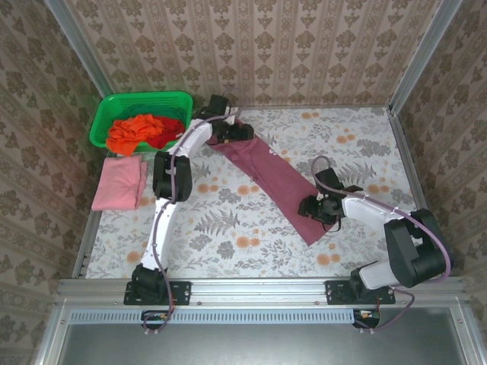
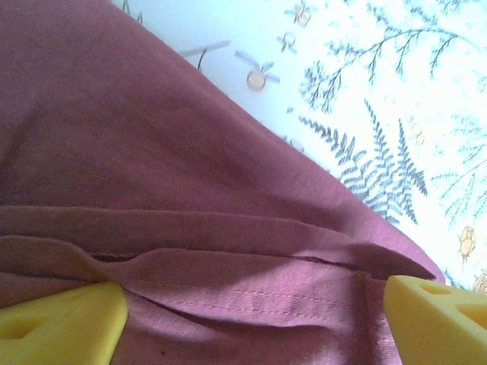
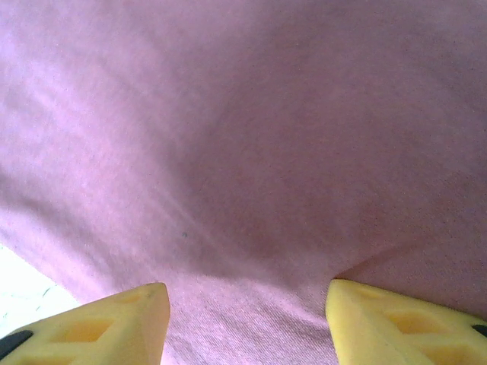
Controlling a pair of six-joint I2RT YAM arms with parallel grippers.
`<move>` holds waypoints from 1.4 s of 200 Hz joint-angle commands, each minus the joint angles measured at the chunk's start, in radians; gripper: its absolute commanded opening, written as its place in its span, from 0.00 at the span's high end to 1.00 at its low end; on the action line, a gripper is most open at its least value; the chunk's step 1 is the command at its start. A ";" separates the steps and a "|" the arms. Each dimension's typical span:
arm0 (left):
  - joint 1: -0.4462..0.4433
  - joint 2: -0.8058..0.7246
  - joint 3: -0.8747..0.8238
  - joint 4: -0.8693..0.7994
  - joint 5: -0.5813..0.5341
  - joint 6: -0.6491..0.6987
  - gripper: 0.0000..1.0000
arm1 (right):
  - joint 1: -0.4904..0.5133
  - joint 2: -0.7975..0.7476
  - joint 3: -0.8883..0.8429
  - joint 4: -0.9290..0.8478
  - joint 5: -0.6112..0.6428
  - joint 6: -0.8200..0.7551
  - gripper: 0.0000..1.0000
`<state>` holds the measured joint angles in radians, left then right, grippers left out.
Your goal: Fold and stack the t-shirts
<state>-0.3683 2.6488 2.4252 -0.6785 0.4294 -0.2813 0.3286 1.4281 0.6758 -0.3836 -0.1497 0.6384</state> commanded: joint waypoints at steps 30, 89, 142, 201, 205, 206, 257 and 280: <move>0.040 0.160 0.079 -0.145 0.042 -0.011 0.00 | 0.215 0.091 0.010 0.038 -0.140 0.113 0.41; 0.057 0.131 0.093 -0.130 0.066 -0.021 0.00 | 0.416 0.262 0.257 0.094 -0.215 0.103 0.41; 0.068 0.063 0.094 -0.154 0.061 -0.003 0.00 | 0.423 0.103 0.320 -0.050 0.006 -0.001 0.36; 0.042 -0.176 -0.027 -0.072 0.030 0.004 0.00 | 0.220 0.119 0.383 -0.017 0.013 -0.110 0.35; 0.042 -0.198 -0.046 -0.056 0.028 -0.001 0.00 | 0.209 0.138 0.401 -0.018 0.012 -0.120 0.35; 0.042 -0.205 -0.050 -0.052 0.027 -0.003 0.00 | 0.207 0.143 0.406 -0.018 0.012 -0.122 0.35; 0.031 -0.440 -0.231 0.021 -0.014 -0.007 0.00 | 0.147 0.438 0.721 0.006 -0.032 -0.235 0.43; 0.013 -0.656 -0.534 0.159 -0.101 -0.013 0.00 | 0.139 0.610 0.921 -0.002 -0.112 -0.241 0.45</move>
<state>-0.3328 2.1700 2.1162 -0.6296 0.4175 -0.2871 0.4763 1.8996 1.4250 -0.3889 -0.1768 0.4469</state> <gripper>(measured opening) 0.997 0.564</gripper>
